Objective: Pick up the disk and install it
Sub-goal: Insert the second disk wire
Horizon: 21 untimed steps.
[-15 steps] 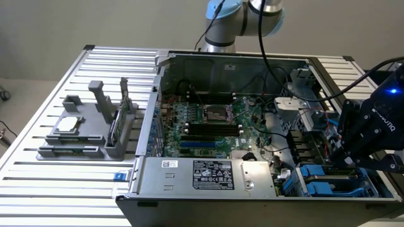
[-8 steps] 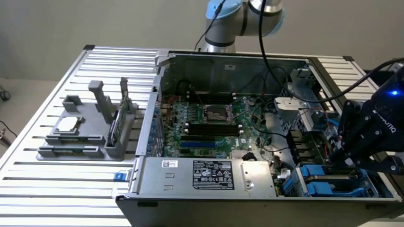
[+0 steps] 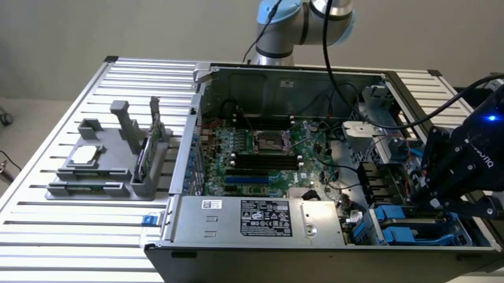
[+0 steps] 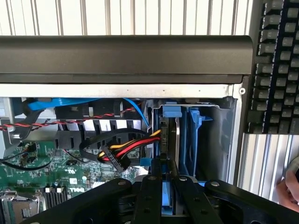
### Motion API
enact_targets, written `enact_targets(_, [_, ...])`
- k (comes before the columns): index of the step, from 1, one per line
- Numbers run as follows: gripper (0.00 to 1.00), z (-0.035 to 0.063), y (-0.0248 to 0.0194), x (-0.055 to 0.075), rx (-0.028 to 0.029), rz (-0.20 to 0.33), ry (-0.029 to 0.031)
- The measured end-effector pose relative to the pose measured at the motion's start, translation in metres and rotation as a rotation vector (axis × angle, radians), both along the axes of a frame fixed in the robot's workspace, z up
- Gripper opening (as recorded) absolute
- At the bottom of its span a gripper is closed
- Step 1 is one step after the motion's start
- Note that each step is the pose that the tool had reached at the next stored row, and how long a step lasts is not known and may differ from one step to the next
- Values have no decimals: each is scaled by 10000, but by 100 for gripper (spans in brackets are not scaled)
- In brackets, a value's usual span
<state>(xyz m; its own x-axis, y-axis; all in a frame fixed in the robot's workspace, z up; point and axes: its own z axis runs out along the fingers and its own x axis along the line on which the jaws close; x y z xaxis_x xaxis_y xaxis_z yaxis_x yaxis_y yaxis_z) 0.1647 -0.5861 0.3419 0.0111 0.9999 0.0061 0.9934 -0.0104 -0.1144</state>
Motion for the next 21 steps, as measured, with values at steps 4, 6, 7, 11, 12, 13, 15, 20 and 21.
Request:
enact_targets(4, [16,-15,0,0,27,0,0])
enact_targets(6, [16,-19,0,0,36,0,0])
enact_targets(7, [16,-20,0,0,40,0,0])
enact_targets(11, [16,-25,1,0,60,0,0])
enact_targets(12, [16,-25,1,0,63,0,0])
enact_targets(13, [16,-26,1,0,64,0,0])
enact_targets(15, [16,-26,1,0,68,0,0])
enact_targets(20, [16,-31,0,8,78,-1,1])
enact_targets(21, [16,-33,0,9,79,-1,0])
